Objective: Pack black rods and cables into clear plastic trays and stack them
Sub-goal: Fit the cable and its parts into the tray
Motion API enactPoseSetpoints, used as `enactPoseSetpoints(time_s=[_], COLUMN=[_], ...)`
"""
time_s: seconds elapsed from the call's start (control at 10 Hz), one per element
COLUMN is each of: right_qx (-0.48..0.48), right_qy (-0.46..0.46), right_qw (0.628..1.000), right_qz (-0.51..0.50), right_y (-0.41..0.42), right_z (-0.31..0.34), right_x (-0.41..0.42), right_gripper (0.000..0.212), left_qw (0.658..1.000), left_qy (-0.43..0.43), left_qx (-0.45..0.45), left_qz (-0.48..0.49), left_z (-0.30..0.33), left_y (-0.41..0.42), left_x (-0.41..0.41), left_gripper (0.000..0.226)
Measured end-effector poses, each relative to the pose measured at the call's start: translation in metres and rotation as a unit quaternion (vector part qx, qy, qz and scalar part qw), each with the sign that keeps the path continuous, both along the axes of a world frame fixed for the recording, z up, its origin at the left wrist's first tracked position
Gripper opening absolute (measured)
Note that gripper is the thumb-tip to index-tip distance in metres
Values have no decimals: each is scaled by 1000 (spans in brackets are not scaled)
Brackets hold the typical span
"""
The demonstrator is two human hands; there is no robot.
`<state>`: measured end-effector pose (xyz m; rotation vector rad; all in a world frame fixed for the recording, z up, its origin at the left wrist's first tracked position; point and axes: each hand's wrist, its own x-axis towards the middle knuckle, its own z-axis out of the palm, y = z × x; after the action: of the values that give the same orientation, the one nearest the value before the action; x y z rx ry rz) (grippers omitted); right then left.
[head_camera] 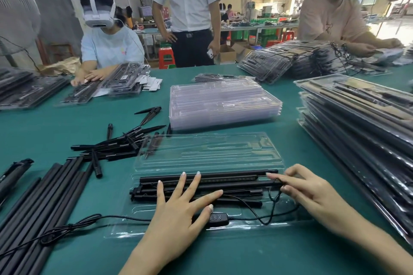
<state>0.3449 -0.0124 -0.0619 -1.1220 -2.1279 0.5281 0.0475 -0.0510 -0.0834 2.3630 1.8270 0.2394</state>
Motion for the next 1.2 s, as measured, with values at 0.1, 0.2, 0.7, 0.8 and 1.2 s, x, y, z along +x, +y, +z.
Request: enactPoseSetpoints(time_s=[0.1, 0.2, 0.7, 0.8, 1.2], right_qx=[47, 95, 386, 405, 388], right_qy=[-57, -85, -237, -305, -389], right_qw=[997, 990, 891, 861, 835], right_qz=[-12, -51, 35, 46, 32], right_y=[1, 4, 27, 21, 6], right_z=[-1, -3, 12, 17, 25], right_x=[-4, -5, 41, 46, 54], right_gripper=[39, 35, 41, 41, 69], left_qw=[1000, 1000, 1000, 1000, 998], left_qy=[-1, 1, -6, -4, 38], left_qx=[0, 1, -7, -12, -17], left_qz=[0, 0, 2, -1, -52], left_z=[0, 0, -1, 1, 13], left_y=[0, 0, 0, 0, 4], left_x=[0, 0, 0, 1, 8], left_gripper=[36, 35, 36, 37, 43])
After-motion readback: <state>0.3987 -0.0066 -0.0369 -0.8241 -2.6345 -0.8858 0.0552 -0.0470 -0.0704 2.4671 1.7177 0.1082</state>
